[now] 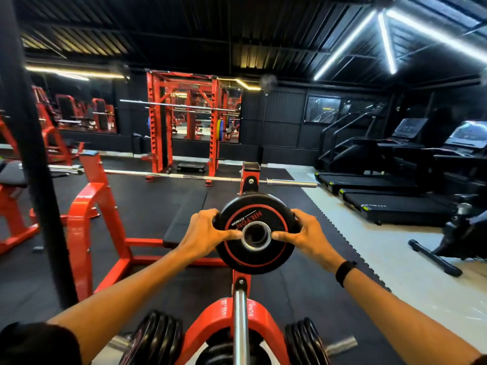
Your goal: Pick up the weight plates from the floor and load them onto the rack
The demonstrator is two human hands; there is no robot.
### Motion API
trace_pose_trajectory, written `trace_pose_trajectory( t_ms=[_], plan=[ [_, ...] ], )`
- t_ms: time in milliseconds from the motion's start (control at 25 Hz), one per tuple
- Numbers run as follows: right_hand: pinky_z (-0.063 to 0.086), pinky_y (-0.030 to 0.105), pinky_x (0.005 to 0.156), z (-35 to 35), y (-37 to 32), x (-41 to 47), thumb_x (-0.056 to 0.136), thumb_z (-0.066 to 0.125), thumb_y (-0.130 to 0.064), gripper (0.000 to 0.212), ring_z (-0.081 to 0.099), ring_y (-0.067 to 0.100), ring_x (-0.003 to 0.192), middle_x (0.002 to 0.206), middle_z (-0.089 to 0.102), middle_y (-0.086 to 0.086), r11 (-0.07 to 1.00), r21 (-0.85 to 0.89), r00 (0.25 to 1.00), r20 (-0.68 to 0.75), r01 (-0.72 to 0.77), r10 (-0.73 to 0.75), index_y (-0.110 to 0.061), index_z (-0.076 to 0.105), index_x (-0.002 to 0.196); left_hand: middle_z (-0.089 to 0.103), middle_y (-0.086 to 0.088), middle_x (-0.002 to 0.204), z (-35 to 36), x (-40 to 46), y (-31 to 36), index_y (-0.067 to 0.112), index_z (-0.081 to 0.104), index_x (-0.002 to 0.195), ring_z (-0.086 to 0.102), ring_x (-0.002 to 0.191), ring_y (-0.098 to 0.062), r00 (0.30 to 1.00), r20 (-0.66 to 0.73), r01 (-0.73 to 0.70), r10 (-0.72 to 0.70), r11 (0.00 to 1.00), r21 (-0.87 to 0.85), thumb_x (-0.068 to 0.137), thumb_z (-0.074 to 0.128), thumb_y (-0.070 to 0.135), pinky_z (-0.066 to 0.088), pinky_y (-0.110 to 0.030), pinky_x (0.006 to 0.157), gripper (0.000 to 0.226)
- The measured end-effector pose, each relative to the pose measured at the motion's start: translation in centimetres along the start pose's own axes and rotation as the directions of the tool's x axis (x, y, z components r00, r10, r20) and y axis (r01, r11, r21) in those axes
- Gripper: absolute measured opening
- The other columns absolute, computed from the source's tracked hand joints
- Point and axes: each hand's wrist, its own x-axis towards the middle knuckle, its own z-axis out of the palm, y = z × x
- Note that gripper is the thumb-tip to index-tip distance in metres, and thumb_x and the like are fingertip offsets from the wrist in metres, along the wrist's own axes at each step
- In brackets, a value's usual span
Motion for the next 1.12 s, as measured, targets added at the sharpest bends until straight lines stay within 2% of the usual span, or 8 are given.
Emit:
trace_pose_trajectory(
  t_ms=[320,440,520,600,680,800,1000,1120],
  plan=[
    [0.058,0.033,0.085,0.6,3.2,4.7,0.068,0.086,-0.029,0.052,0.069,0.011,0.095,0.1,0.072,-0.002,0.999,-0.033,1.0,-0.001,0.001,-0.001,-0.014,0.061,0.111,0.069,0.003,0.08,2.1,5.1,-2.6,0.008,0.066,0.092,0.067,0.075,-0.007,1.0,0.005,0.021,-0.021,0.999,0.029,0.062,0.091,0.034,0.056,-0.019,0.065,0.046],
    [0.055,0.037,0.087,1.5,4.8,7.3,0.071,0.082,-0.043,0.059,0.065,0.011,0.103,0.109,0.07,-0.008,0.971,-0.239,0.997,-0.079,0.002,-0.021,-0.025,0.059,0.122,0.071,0.007,0.089,3.0,7.4,-3.5,0.017,0.068,0.103,0.066,0.082,-0.009,0.997,-0.067,0.037,-0.026,0.986,0.162,0.066,0.083,0.051,0.057,-0.035,0.076,0.052],
    [0.049,0.046,0.095,2.0,6.1,9.5,0.071,0.077,-0.053,0.067,0.056,0.019,0.122,0.124,0.065,-0.002,0.93,-0.365,0.991,-0.133,-0.054,0.006,-0.031,0.053,0.13,0.071,0.009,0.095,3.7,8.9,-3.7,0.025,0.066,0.11,0.062,0.088,-0.012,0.992,-0.122,0.074,-0.04,0.956,0.284,0.071,0.076,0.06,0.047,-0.034,0.076,0.053],
    [0.04,0.052,0.105,2.7,7.2,11.8,0.074,0.075,-0.054,0.08,0.041,0.025,0.138,0.143,0.052,0.008,0.891,-0.432,0.982,-0.177,-0.142,0.071,-0.026,0.043,0.142,0.072,0.007,0.098,4.6,10.6,-4.2,0.027,0.066,0.112,0.064,0.094,-0.016,0.988,-0.134,0.115,-0.078,0.949,0.293,0.074,0.071,0.063,0.042,-0.032,0.074,0.053],
    [0.037,0.053,0.106,3.2,7.5,13.6,0.077,0.074,-0.051,0.086,0.041,0.027,0.137,0.143,0.05,0.007,0.872,-0.448,0.972,-0.201,-0.199,0.119,-0.022,0.036,0.148,0.072,0.005,0.098,5.1,12.3,-5.0,0.025,0.067,0.109,0.066,0.098,-0.02,0.981,-0.127,0.175,-0.145,0.949,0.262,0.073,0.069,0.068,0.047,-0.035,0.077,0.055],
    [0.037,0.052,0.105,3.0,8.3,14.8,0.076,0.073,-0.055,0.086,0.049,0.025,0.13,0.136,0.058,0.001,0.874,-0.434,0.972,-0.18,-0.217,0.152,-0.028,0.035,0.148,0.072,0.006,0.094,5.7,13.5,-6.5,0.026,0.067,0.101,0.066,0.097,-0.023,0.976,-0.134,0.202,-0.174,0.948,0.244,0.07,0.067,0.073,0.05,-0.048,0.089,0.057],
    [0.039,0.054,0.104,2.7,8.3,14.7,0.074,0.072,-0.06,0.085,0.049,0.024,0.131,0.137,0.058,-0.005,0.878,-0.416,0.969,-0.171,-0.235,0.178,-0.036,0.035,0.146,0.071,0.008,0.096,6.0,13.4,-6.8,0.029,0.067,0.103,0.064,0.105,-0.022,0.969,-0.144,0.231,-0.203,0.947,0.223,0.071,0.067,0.071,0.032,-0.065,0.105,0.053],
    [0.039,0.057,0.102,2.8,7.3,14.3,0.075,0.07,-0.062,0.083,0.049,0.026,0.13,0.137,0.058,-0.004,0.859,-0.437,0.962,-0.174,-0.268,0.212,-0.038,0.034,0.145,0.072,0.005,0.101,6.2,12.7,-6.0,0.029,0.064,0.111,0.063,0.107,-0.025,0.958,-0.142,0.277,-0.248,0.93,0.241,0.075,0.066,0.069,0.027,-0.066,0.107,0.054]
  ],
)
